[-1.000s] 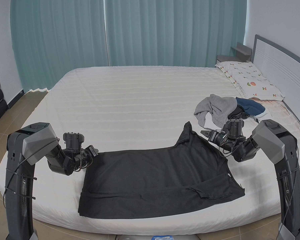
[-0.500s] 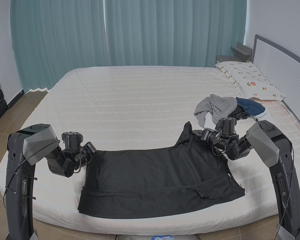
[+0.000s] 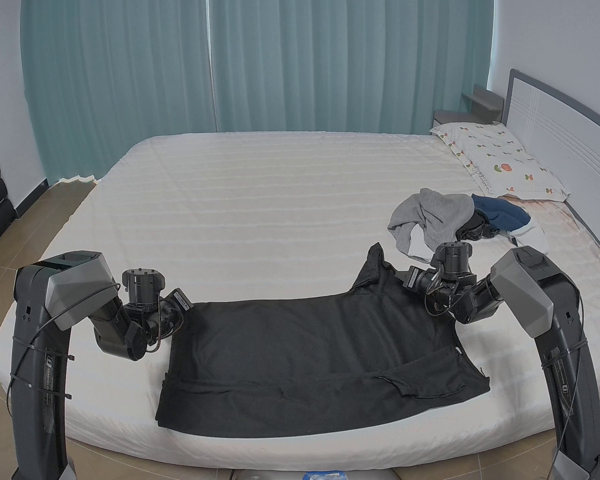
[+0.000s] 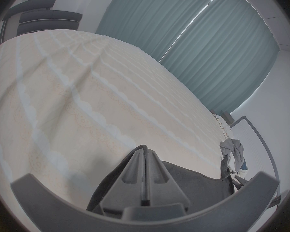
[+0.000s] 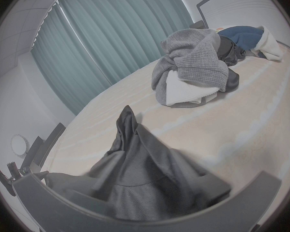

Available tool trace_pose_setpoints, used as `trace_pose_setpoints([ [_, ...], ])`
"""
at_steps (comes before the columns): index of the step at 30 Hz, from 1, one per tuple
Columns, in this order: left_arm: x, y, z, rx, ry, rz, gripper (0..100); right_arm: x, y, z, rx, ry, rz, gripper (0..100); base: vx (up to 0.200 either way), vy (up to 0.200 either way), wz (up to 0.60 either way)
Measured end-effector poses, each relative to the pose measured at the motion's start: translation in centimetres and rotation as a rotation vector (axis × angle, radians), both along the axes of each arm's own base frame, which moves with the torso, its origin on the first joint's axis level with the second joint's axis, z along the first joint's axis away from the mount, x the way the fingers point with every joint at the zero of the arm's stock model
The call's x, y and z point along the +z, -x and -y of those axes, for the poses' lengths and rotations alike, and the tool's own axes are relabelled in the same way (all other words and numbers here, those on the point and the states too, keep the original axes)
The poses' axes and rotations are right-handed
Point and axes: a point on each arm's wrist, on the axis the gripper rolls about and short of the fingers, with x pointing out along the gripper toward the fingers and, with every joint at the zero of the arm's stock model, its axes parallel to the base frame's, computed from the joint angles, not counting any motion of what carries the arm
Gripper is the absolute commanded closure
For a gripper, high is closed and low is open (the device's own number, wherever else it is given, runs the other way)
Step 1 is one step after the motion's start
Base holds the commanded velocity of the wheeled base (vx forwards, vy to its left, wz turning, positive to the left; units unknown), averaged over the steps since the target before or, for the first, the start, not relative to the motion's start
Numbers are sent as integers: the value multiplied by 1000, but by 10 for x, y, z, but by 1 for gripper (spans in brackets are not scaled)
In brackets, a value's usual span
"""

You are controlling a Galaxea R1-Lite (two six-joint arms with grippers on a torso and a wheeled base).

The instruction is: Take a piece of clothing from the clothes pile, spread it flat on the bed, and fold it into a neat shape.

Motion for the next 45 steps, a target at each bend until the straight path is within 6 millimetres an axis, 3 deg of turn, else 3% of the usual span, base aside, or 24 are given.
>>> trace_pose_setpoints([
  [8, -2, 3, 0, 3, 0, -12, 100, -5, 1, 5, -5, 13, -12, 100, 0, 0, 0],
  [20, -2, 6, -1, 6, 2, -21, 100, 4, 0, 10, -21, 18, -2, 100, 0, 0, 0],
  [21, -2, 6, -1, 6, 2, -22, 100, 4, 0, 9, -18, 19, -5, 0, 0, 0, 0],
  [35, -3, 7, -1, 7, 2, -26, 100, -5, 3, -4, 8, 54, -12, 0, 0, 0, 0],
  [36, -3, 7, -1, 7, 2, -26, 100, -6, 3, -4, 9, 54, -12, 100, 0, 0, 0],
  [45, -3, 8, -1, 7, 4, -27, 100, -5, 0, 0, -1, 52, -2, 100, 0, 0, 0],
])
